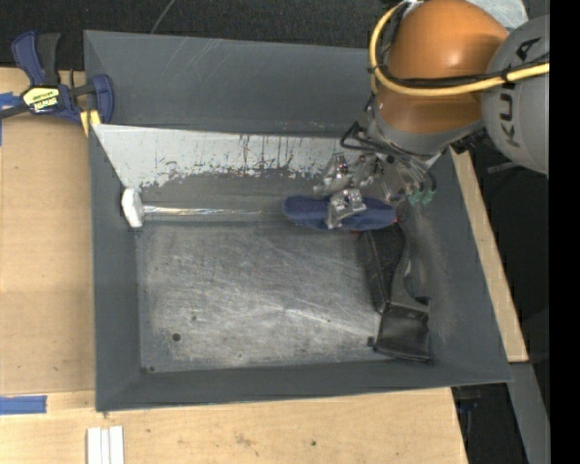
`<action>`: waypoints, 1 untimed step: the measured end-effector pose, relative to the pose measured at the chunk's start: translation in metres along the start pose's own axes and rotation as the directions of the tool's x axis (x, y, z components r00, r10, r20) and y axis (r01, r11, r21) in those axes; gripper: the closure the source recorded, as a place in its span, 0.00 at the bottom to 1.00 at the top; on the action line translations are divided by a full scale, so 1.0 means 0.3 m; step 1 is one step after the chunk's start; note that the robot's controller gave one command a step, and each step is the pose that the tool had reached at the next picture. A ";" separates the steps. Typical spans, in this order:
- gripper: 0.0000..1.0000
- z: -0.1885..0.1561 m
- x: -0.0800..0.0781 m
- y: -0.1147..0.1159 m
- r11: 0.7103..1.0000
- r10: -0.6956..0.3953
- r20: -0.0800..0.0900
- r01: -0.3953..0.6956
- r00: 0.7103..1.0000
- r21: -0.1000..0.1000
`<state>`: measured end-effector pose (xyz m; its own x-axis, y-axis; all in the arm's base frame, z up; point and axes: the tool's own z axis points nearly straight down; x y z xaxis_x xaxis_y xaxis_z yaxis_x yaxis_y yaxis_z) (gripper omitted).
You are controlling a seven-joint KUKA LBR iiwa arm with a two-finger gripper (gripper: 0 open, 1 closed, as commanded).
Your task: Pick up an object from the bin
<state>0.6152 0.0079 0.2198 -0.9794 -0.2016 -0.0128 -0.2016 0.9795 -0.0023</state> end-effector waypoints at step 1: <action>0.00 0.017 0.006 0.000 1.000 0.002 -0.009 -0.002 1.000 -0.002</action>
Offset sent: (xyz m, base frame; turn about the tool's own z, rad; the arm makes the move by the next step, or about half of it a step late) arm 0.0000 0.0000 0.0000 0.0000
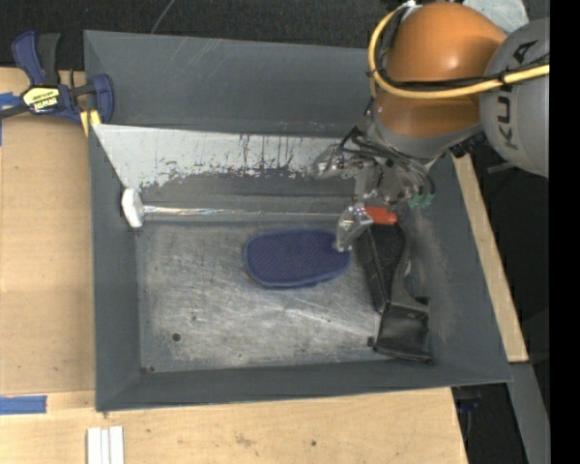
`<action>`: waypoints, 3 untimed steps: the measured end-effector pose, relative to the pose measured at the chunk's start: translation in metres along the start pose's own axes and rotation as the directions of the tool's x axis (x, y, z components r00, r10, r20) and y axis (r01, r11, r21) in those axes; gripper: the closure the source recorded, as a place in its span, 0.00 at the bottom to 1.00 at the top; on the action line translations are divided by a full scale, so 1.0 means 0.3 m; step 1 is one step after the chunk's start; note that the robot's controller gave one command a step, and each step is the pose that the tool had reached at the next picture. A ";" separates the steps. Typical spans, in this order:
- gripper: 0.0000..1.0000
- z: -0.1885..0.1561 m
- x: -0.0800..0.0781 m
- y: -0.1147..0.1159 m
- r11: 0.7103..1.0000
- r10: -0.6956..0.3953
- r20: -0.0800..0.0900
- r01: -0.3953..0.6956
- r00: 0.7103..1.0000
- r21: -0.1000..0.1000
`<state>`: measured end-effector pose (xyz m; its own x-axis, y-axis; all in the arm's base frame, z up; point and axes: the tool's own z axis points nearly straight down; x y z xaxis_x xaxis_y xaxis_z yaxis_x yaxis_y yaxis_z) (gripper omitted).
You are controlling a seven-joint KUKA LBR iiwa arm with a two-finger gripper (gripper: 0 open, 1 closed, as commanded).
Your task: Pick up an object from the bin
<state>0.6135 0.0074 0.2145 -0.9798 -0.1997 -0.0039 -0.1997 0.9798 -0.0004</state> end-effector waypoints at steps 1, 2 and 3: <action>0.00 0.437 -0.042 0.037 0.988 0.157 -0.006 -0.157 0.988 0.002; 1.00 0.417 -0.052 0.036 0.987 0.158 0.004 -0.158 0.987 0.000; 1.00 -0.012 0.063 0.055 0.992 0.124 0.008 -0.124 0.992 0.001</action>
Offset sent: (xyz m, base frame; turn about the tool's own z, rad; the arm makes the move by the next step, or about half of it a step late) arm 0.0097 0.0149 -0.1313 0.1575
